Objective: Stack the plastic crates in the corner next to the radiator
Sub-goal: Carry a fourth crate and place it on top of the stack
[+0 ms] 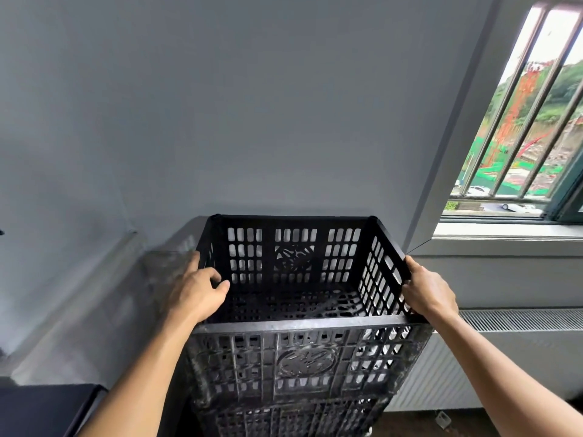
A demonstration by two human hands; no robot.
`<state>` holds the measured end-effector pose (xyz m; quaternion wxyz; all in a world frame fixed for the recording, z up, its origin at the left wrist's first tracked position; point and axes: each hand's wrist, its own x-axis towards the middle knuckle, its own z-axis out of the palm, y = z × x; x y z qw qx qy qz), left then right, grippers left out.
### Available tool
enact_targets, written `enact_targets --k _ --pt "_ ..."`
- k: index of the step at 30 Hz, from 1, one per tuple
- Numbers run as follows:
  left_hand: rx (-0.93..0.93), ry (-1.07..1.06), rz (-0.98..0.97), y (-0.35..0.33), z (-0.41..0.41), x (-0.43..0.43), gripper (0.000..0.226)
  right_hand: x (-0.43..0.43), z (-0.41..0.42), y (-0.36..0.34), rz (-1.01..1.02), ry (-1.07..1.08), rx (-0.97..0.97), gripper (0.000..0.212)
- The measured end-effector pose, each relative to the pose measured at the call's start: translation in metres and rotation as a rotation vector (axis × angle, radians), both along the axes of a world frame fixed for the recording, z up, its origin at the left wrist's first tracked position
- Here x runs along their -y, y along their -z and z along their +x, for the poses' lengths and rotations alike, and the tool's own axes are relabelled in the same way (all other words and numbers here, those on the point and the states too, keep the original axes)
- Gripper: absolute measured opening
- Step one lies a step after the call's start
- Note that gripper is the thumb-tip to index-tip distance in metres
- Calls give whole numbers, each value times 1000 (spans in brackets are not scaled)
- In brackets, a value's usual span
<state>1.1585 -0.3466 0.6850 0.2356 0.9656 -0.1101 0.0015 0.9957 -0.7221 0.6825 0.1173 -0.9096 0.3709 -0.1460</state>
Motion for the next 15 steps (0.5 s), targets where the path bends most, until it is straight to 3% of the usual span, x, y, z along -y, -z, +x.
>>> enact_targets --k 3,7,12,15 --pt "1 -3 22 -2 -2 0 21 -4 -2 -1 -26 2 -3 53" --pt "-5 3 53 -3 -4 1 21 -9 -7 -2 -71 34 101 29" --pt "72 -9 41 1 -4 2 23 -15 -11 -4 -142 66 203 27" --pt "230 -45 12 0 -9 2 23 -19 -14 -5 -198 52 227 26"
